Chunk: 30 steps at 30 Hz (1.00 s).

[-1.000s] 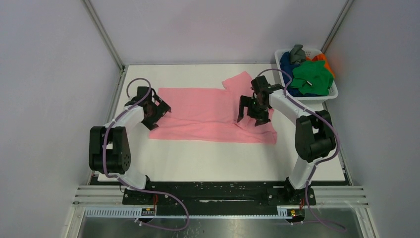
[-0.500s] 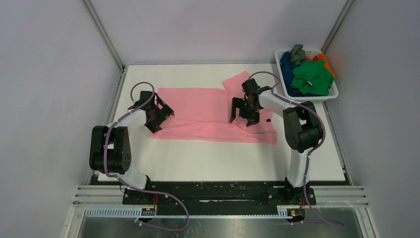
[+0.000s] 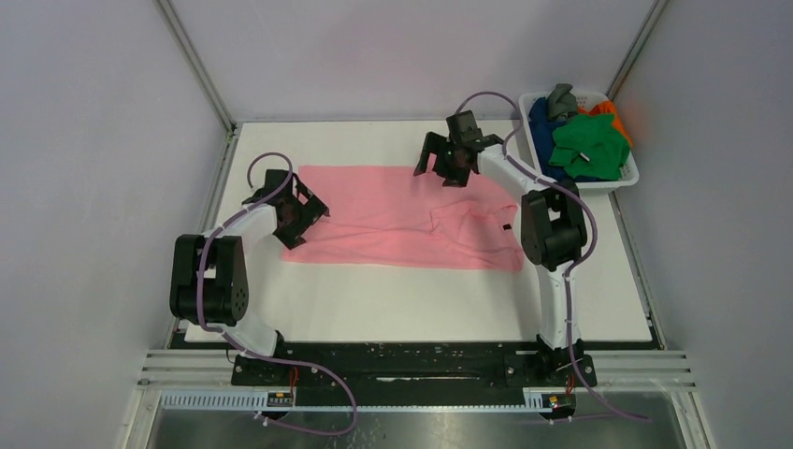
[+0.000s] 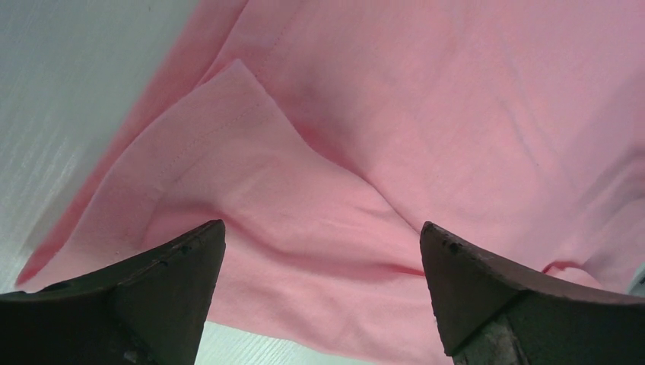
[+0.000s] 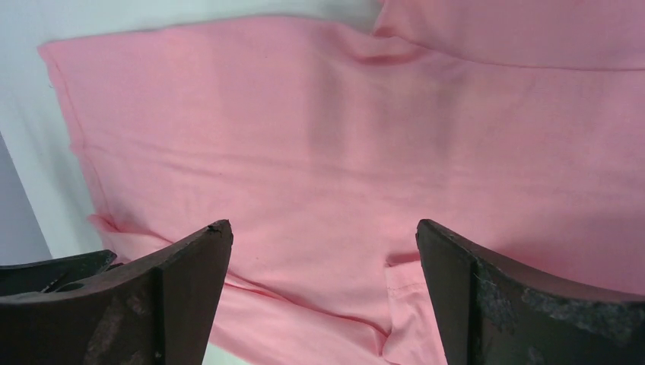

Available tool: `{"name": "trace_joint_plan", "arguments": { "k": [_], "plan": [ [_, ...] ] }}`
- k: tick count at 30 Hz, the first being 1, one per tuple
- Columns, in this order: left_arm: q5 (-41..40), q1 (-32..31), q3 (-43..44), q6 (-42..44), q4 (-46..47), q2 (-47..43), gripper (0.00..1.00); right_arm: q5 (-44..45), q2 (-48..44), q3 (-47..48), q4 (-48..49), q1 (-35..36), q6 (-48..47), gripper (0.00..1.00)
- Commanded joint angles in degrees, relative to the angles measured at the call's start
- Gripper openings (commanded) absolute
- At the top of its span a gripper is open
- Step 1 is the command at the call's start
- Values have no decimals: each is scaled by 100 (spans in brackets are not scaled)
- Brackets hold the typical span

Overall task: Fold and stack the t-shirts
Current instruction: Fold the flattened tshirt in 1/3 of the way

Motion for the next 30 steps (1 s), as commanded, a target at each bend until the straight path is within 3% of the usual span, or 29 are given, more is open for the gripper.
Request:
{"name": "trace_joint_plan", "arguments": {
  "k": [1, 8, 12, 17, 23, 30],
  "plan": [
    [108, 16, 344, 76, 29, -157, 99, 369, -552, -323, -10, 15, -20, 100],
    [261, -319, 728, 63, 166, 249, 99, 259, -1770, -2605, 468, 15, -243, 99],
    [389, -384, 786, 60, 305, 589, 99, 145, -1780, -3190, 591, 15, -228, 99],
    [714, -442, 216, 59, 472, 665, 99, 56, -1905, -4051, 818, 46, -19, 100],
    [464, -603, -1076, 16, 533, -319, 99, 363, -2941, -5444, 736, 50, 113, 100],
    [160, -1210, -2888, -525, 461, -2140, 99, 59, -4370, -7058, 700, 84, 451, 99]
  ]
}}
